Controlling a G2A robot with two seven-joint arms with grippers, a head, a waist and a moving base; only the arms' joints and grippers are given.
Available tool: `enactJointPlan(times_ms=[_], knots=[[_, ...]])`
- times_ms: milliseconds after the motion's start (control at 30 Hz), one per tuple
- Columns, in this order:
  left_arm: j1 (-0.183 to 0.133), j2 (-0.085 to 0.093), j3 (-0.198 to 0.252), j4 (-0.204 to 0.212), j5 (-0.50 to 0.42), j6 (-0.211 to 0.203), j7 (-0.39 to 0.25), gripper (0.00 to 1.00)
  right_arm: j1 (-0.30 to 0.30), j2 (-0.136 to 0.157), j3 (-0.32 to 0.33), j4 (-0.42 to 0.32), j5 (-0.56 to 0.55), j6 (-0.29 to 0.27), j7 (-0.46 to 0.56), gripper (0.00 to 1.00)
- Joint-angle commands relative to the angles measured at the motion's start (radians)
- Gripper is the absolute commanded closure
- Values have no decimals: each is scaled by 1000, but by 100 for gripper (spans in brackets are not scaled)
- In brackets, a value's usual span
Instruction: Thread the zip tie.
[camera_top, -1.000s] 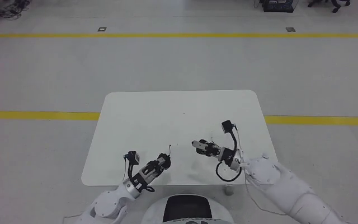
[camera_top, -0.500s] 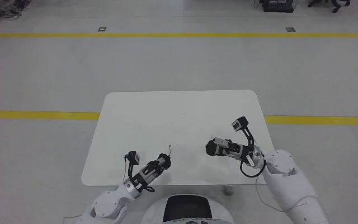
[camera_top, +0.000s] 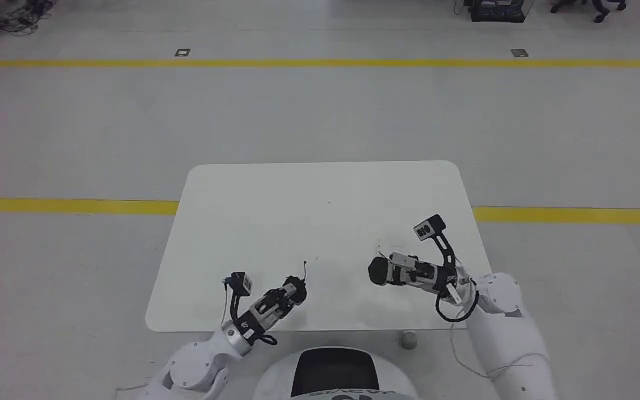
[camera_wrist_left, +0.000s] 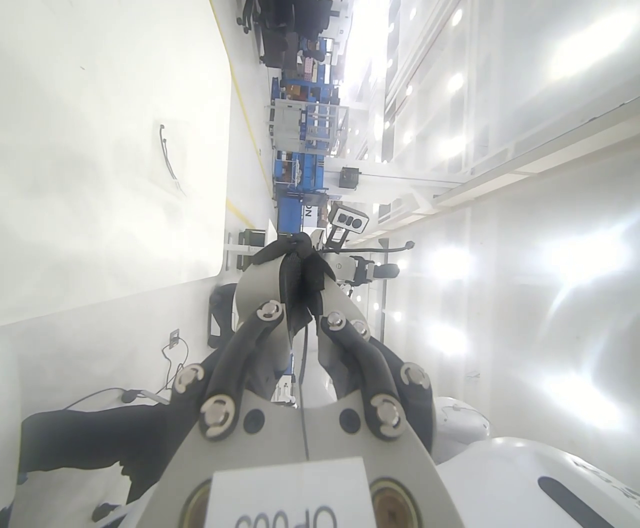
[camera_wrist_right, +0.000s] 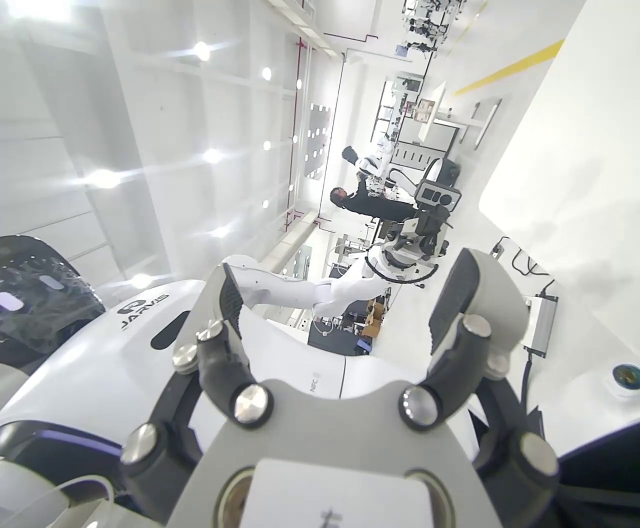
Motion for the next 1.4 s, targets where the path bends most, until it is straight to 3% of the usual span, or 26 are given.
enactJointPlan(times_ms=[0,100,167,233,300,533,667,1000,1067,1100,1200,1367], knots=[[0,0,0,0,0,0,0,100,0,0,0,0,0,0,0,0],[-17,-5,12,19,-44,5,24,100,0,0,0,0,0,0,0,0],[-43,-11,37,38,-107,0,-23,100,-3,-1,-19,9,30,30,0,0],[-72,-19,48,53,-176,0,-79,100,6,3,-33,31,24,20,0,0],[-89,-28,53,56,-222,0,-119,100,15,7,-70,60,89,36,0,0],[-133,-84,70,105,-345,0,-264,100,81,38,-223,183,260,23,0,0],[-145,-117,70,132,-361,0,-315,100,116,57,-305,219,337,6,0,0],[-156,-118,79,128,-350,0,-317,100,112,55,-314,209,346,25,-31,0],[-158,-127,78,118,-410,0,-354,100,109,52,-324,211,382,47,-47,0],[-159,-133,74,120,-432,0,-384,100,108,48,-329,217,437,60,-42,0],[-161,-156,60,128,-461,0,-426,100,122,44,-343,244,470,65,-19,0],[-167,-214,37,184,-522,0,-499,100,147,32,-380,281,549,89,0,0]])
